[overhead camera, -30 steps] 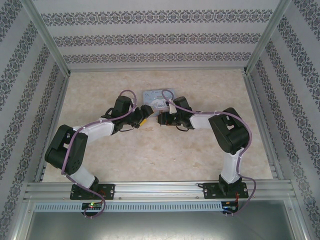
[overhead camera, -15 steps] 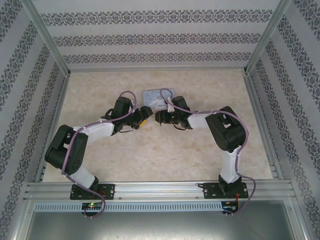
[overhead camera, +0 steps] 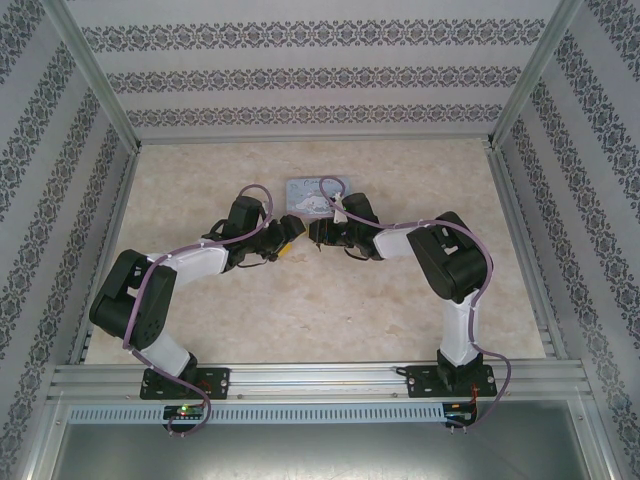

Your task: Unlock the padlock with the key

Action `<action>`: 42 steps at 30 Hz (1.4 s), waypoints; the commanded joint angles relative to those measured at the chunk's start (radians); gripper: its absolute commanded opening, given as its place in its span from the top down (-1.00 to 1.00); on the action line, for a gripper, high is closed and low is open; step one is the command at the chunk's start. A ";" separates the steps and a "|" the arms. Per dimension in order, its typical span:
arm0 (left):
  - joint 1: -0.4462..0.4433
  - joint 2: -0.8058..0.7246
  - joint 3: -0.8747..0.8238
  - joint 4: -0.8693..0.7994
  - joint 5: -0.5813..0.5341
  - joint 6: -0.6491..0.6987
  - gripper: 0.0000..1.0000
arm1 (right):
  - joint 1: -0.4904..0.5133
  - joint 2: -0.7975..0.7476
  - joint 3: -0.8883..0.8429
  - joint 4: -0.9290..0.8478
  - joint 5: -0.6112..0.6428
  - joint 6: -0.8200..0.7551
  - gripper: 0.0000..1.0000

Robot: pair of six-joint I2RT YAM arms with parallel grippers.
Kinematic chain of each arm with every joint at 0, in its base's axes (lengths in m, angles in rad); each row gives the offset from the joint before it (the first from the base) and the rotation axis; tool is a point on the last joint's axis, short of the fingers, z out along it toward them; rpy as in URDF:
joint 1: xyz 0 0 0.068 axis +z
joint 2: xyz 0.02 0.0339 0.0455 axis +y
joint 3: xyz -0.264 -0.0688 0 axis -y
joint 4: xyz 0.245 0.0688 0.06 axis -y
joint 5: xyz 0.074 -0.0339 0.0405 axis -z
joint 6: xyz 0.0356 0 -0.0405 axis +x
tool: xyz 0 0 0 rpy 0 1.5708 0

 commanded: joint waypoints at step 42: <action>0.011 0.015 -0.011 0.016 0.008 0.019 -0.49 | -0.012 -0.033 -0.124 0.058 -0.040 0.053 0.88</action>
